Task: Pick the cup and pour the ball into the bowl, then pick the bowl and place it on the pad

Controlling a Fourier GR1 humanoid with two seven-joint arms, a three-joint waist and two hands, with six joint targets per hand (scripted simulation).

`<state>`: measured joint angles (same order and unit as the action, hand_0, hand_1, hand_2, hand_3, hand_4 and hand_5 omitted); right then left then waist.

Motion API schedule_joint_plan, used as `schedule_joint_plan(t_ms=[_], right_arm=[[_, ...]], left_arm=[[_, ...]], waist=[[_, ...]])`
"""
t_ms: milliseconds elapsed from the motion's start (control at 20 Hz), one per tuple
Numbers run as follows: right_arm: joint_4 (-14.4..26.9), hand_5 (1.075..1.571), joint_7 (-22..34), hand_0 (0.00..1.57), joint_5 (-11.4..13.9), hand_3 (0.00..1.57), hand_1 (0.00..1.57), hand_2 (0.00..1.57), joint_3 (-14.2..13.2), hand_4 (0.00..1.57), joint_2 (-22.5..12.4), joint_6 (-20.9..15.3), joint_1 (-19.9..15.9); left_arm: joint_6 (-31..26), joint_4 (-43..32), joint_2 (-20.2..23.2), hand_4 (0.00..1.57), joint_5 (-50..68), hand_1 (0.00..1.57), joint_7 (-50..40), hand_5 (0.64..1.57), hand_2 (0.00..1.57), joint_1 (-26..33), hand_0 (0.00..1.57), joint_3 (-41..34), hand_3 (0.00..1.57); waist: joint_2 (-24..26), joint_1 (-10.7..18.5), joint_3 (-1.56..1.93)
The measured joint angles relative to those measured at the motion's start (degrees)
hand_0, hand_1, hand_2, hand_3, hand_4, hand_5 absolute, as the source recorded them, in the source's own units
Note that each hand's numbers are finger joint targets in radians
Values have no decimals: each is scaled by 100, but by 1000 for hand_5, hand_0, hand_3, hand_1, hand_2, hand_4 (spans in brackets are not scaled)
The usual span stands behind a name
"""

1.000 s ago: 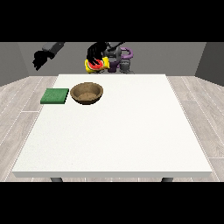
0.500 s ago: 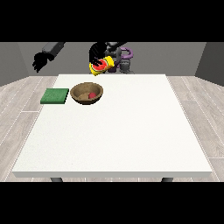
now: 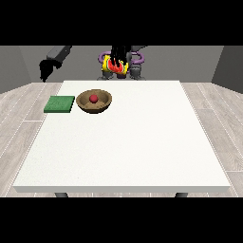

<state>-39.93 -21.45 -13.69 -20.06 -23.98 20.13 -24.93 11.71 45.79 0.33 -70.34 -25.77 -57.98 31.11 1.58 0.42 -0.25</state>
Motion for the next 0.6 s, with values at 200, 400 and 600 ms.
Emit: schedule_joint_plan(t_ms=[200, 400, 600], right_arm=[[-26, 1560, 193, 0, -27, 0, 0, 137, 32, 732, 181, -200, -238], [-21, 1568, 487, 0, -48, 0, 0, 0, 98, 694, 432, -434, -522], [-19, 1571, 815, 0, -57, 0, 0, 0, 126, 603, 686, -831, -657]], left_arm=[[795, 673, -18, 1004, 932, 1405, 20, 1532, 1571, 425, 1405, -561, 1571], [1561, 1428, -27, 930, 2104, 1251, 214, 1554, 1571, 812, 1251, -1021, 1481], [1968, 2056, -31, 871, 3157, 1084, 843, 1545, 1240, 1425, 1084, -1297, 1184]], waist=[[-192, 44, -5], [-476, 28, -12], [-597, 205, -5]])
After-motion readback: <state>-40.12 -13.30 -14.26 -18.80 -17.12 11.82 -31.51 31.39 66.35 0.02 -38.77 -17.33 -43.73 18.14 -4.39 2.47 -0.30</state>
